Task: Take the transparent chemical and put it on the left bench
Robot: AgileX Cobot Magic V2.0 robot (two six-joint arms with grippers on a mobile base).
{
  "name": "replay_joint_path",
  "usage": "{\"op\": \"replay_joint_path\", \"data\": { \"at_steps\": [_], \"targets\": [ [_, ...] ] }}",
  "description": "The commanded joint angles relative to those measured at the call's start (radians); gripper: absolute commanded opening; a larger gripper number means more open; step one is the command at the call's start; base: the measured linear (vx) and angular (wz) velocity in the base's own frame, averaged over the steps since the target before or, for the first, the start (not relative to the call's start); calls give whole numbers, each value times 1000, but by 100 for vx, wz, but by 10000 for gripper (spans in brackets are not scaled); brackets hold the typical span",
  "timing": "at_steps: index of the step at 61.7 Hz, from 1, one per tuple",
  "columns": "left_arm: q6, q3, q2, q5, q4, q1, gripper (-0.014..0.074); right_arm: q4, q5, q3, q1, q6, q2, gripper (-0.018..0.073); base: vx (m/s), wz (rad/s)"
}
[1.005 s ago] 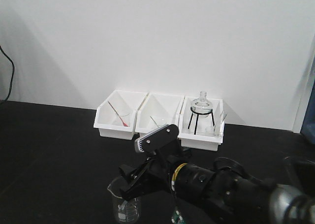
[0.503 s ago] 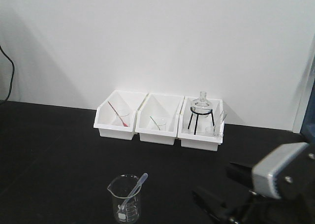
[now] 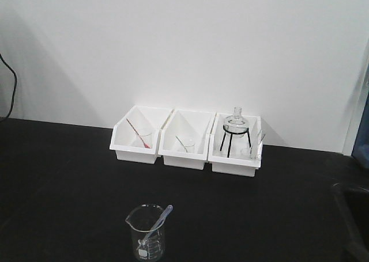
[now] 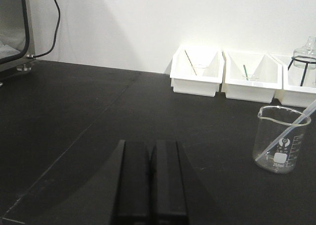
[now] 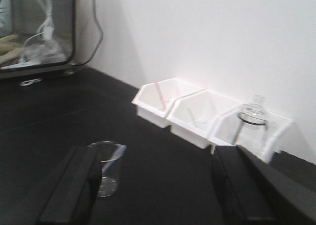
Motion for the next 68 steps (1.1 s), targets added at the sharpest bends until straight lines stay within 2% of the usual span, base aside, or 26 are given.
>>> {"op": "replay_joint_path", "data": {
  "at_steps": [1, 4, 7, 13, 21, 28, 30, 33, 68],
  "targets": [
    [-8, 16, -19, -78, -1, -2, -3, 79, -49, 41, -117, -10, -89, 490, 0, 0],
    [-8, 16, -19, -78, -1, -2, -3, 129, -51, 99, -207, -10, -163, 462, 0, 0],
    [-8, 16, -19, -78, -1, -2, -3, 132, -58, 152, -272, -10, -228, 430, 0, 0],
    [-8, 16, -19, -78, -1, -2, -3, 130, -63, 267, -361, -37, -350, 340, 0, 0],
    [-8, 16, -19, -78, -1, -2, -3, 156, -84, 432, -408, -110, -478, 192, 0, 0],
    [-8, 16, -19, -78, -1, -2, -3, 203, -200, 571, -406, -140, -468, 67, 0, 0],
    [-8, 16, -19, -78, -1, -2, -3, 220, -139, 559, -406, -139, -468, 33, 0, 2],
    [-8, 16, -19, -78, -1, -2, -3, 223, -126, 552, -406, -141, -470, -11, 0, 0],
    [-8, 16, -19, -78, -1, -2, -3, 228, -115, 560, -407, -140, -470, -7, 0, 0]
  ]
}}
